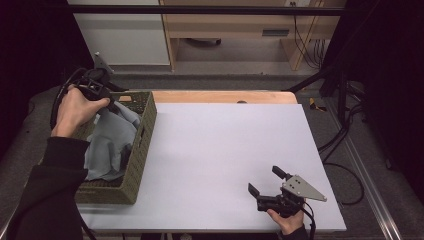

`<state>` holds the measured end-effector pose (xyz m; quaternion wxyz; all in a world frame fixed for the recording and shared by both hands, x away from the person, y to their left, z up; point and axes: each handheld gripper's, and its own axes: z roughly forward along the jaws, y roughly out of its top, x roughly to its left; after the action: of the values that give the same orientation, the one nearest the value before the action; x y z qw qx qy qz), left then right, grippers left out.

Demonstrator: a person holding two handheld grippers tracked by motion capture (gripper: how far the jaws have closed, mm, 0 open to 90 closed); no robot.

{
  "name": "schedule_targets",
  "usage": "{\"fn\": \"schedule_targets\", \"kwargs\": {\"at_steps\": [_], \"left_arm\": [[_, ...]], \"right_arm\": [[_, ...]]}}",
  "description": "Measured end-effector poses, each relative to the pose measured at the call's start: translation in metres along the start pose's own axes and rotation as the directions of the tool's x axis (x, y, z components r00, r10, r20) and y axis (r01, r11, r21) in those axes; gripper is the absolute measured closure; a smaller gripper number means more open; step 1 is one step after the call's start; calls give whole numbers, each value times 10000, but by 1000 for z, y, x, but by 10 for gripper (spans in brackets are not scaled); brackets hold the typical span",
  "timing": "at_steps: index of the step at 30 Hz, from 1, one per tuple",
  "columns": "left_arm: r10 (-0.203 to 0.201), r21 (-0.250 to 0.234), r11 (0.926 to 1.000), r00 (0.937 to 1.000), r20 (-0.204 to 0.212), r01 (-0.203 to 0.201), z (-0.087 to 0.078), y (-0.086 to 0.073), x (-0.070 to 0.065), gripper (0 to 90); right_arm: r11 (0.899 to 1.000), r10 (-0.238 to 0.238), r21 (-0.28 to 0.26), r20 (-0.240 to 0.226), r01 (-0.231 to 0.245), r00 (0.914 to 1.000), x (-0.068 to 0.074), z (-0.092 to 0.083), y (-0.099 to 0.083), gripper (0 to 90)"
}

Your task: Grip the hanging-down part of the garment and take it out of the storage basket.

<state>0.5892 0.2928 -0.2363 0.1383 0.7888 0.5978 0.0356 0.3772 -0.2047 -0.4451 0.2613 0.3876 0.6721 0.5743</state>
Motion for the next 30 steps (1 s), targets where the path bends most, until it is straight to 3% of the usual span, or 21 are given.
{"fn": "schedule_targets", "kwargs": {"at_steps": [17,30], "left_arm": [[-15,50,10000,9999,-109,16,-5,-2,1,856],[36,-300,9995,9992,-406,-48,-41,-1,-8,856]], "right_arm": [[9999,39,94,16,-40,10000,-1,0,0,4],[9999,108,113,-46,-107,9999,-1,1,1,5]]}}
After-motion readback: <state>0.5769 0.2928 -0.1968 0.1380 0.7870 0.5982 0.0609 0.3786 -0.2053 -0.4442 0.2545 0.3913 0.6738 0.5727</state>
